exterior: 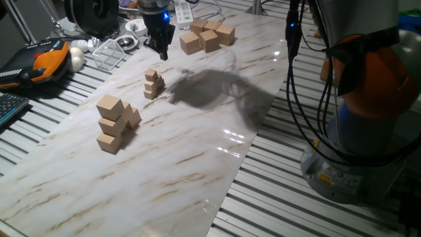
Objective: Stack the blocks into a pyramid shape
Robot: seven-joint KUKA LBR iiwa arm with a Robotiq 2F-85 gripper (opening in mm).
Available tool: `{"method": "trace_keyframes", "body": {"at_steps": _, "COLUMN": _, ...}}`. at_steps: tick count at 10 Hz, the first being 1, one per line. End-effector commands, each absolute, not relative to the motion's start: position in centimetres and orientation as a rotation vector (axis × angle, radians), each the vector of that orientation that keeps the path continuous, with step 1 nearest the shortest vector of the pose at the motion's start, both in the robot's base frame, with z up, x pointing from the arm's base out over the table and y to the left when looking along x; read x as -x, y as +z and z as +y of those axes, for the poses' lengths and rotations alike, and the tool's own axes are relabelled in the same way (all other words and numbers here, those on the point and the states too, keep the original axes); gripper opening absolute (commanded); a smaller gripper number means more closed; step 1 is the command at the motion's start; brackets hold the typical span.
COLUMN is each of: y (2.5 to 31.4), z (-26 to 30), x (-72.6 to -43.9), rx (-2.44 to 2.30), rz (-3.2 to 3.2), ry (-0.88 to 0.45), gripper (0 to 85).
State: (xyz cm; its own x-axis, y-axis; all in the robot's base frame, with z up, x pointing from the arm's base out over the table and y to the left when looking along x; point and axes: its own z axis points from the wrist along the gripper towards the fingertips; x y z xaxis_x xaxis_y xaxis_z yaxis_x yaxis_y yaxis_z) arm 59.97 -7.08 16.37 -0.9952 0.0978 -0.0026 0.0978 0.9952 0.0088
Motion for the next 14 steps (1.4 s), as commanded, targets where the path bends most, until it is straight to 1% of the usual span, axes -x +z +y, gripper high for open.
{"method": "trace_keyframes", "body": {"at_steps": 1, "y": 16.36, "z": -7.05, "x": -59.98, "rx": -0.153, "rz": 3.136, "ry": 0.015, "gripper": 0.0}}
{"method": "trace_keyframes", "body": {"at_steps": 14, "y": 16.17, "z": -7.08, "x": -60.28, "rx": -0.167, "rz": 3.13, "ry": 0.032, "gripper": 0.0}}
